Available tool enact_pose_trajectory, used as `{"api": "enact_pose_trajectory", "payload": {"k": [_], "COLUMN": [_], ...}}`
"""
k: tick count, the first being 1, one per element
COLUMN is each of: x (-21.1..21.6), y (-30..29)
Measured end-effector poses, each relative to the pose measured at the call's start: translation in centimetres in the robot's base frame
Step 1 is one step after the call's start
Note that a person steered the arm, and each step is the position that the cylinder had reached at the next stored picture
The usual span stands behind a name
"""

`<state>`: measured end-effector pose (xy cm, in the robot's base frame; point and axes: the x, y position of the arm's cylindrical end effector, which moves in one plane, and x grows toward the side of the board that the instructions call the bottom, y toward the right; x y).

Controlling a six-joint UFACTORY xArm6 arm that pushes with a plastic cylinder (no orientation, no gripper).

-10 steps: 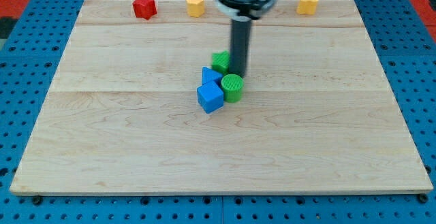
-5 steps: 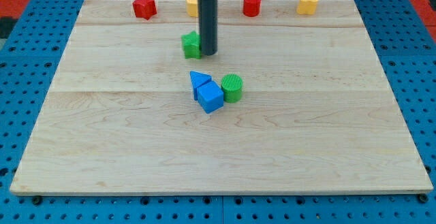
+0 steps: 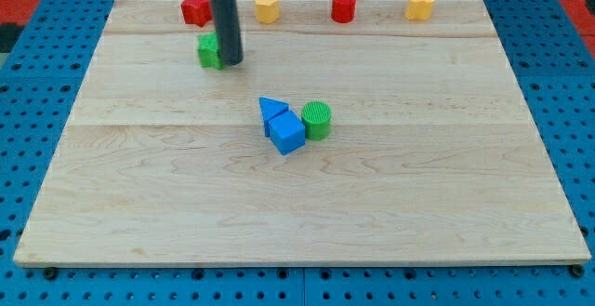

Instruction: Put the green star at the bottom side of the red star

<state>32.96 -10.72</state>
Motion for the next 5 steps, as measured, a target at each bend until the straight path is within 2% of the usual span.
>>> {"api": "enact_pose_trajectory", "payload": {"k": [5], "x": [-1.05], "y": [1.12]}}
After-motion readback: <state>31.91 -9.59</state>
